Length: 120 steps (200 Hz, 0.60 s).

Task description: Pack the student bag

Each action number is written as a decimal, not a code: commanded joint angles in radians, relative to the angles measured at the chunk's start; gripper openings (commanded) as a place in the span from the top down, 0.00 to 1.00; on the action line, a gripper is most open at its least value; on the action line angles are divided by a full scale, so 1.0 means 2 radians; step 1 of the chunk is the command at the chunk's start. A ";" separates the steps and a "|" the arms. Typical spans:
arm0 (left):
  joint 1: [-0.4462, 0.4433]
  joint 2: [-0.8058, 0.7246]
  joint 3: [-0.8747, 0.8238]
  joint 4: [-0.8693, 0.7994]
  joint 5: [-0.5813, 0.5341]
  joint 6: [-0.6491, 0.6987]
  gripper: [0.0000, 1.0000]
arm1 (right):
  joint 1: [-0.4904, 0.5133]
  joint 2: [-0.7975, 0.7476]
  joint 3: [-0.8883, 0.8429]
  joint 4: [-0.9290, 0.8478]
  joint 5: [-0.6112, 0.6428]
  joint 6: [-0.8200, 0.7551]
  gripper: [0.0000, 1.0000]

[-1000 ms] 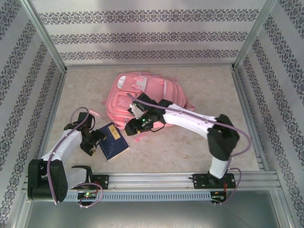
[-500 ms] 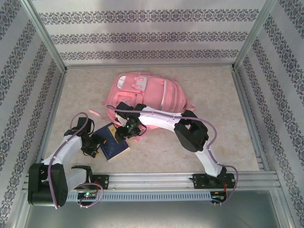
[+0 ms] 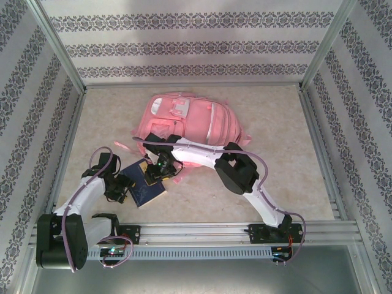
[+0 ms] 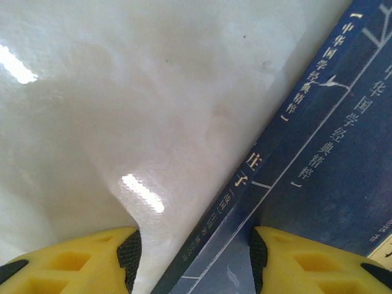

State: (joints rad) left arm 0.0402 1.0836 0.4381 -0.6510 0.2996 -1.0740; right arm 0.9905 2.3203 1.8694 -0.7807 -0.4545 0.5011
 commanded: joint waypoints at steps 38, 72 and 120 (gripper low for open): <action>-0.008 0.017 -0.050 0.117 0.111 -0.018 0.50 | -0.001 -0.020 0.011 0.008 -0.056 0.017 0.58; -0.009 0.017 -0.050 0.120 0.110 -0.019 0.52 | -0.011 -0.029 0.005 0.022 -0.087 0.026 0.67; -0.009 0.005 -0.042 0.106 0.112 -0.020 0.54 | -0.006 0.007 0.039 0.009 -0.124 0.032 0.71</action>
State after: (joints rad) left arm 0.0418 1.0637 0.4248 -0.6498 0.3000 -1.0977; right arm 0.9642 2.3157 1.8832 -0.7765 -0.6064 0.5552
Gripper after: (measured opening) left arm 0.465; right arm 0.314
